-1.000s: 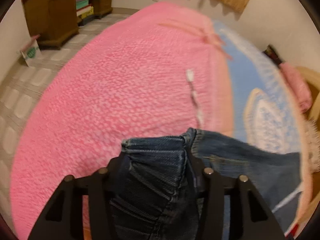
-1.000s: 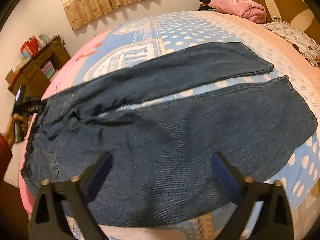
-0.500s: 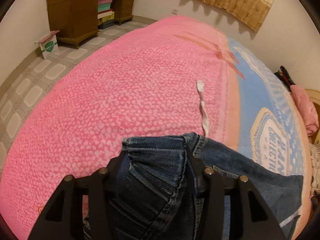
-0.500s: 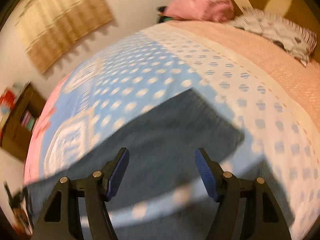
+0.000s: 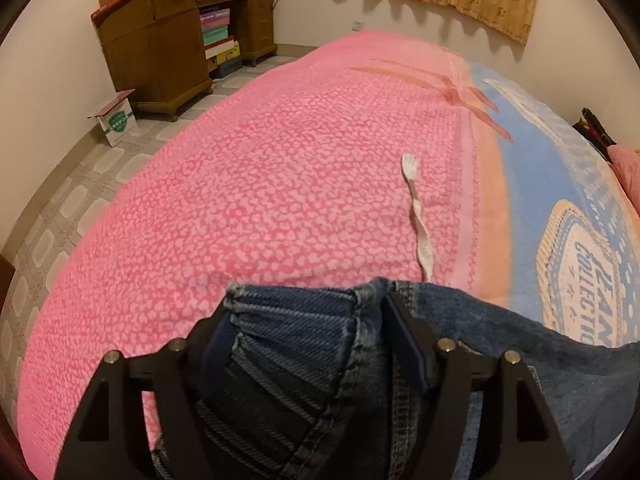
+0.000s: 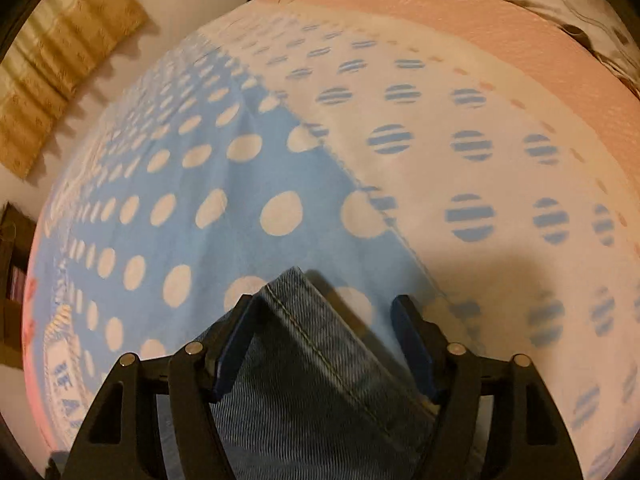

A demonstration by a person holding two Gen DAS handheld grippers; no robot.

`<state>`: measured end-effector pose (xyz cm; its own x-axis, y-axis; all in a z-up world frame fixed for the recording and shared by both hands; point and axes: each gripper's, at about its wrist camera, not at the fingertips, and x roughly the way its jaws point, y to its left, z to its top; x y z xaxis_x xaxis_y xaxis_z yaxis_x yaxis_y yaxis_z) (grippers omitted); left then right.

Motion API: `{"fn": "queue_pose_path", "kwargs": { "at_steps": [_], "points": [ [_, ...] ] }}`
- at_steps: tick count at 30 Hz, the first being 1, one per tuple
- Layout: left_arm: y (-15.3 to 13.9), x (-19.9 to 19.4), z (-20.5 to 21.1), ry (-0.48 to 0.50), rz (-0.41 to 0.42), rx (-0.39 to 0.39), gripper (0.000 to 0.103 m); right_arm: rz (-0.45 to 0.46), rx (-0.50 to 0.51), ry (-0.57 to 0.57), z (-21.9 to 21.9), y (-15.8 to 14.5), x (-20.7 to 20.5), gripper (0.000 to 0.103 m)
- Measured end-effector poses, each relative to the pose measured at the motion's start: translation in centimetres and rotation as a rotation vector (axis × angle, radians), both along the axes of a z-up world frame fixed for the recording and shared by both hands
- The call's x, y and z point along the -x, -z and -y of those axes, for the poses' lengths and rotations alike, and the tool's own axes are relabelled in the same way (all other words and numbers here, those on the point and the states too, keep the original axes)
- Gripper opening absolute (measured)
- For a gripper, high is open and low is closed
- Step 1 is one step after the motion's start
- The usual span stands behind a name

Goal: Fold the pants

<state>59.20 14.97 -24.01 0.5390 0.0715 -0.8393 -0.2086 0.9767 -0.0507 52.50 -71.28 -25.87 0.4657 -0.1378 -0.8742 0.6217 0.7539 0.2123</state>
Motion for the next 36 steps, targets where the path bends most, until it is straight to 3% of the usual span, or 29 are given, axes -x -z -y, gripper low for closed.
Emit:
{"fn": "queue_pose_path", "kwargs": {
  "at_steps": [1,2,5,8,14,18,24,29,36],
  "points": [
    [0.0,0.0,0.1,-0.001,0.003,-0.006,0.072,-0.023,0.023,-0.058,-0.6,0.0,-0.7,0.062],
    [-0.1,0.0,0.3,0.002,0.005,-0.023,0.070,-0.061,0.041,-0.111,-1.3,0.1,-1.2,0.029],
    [-0.5,0.4,0.3,0.017,0.002,-0.025,0.056,-0.138,0.107,-0.181,-3.0,0.0,-1.5,0.023],
    [-1.9,1.0,-0.6,0.009,0.013,0.058,0.050,-0.100,0.140,-0.182,-4.2,-2.5,-0.2,0.022],
    [-7.0,4.3,-1.1,0.004,0.121,0.141,0.049,0.082,0.200,-0.151,-5.5,-12.8,4.3,0.022],
    [-11.3,8.3,-3.2,-0.009,0.211,0.256,0.048,0.176,0.224,-0.164,-7.2,-19.4,8.3,0.022],
    [-14.3,16.6,-6.7,-0.011,0.319,0.374,0.048,0.323,0.178,-0.160,-8.9,-25.3,17.1,0.022],
    [-13.3,23.8,-9.1,-0.013,0.347,0.437,0.049,0.372,0.087,-0.128,-8.3,-23.8,25.5,0.022],
    [-9.2,31.6,-9.6,0.041,0.309,0.402,0.049,0.287,-0.034,-0.056,-7.4,-13.4,35.4,0.022]
  ]
}}
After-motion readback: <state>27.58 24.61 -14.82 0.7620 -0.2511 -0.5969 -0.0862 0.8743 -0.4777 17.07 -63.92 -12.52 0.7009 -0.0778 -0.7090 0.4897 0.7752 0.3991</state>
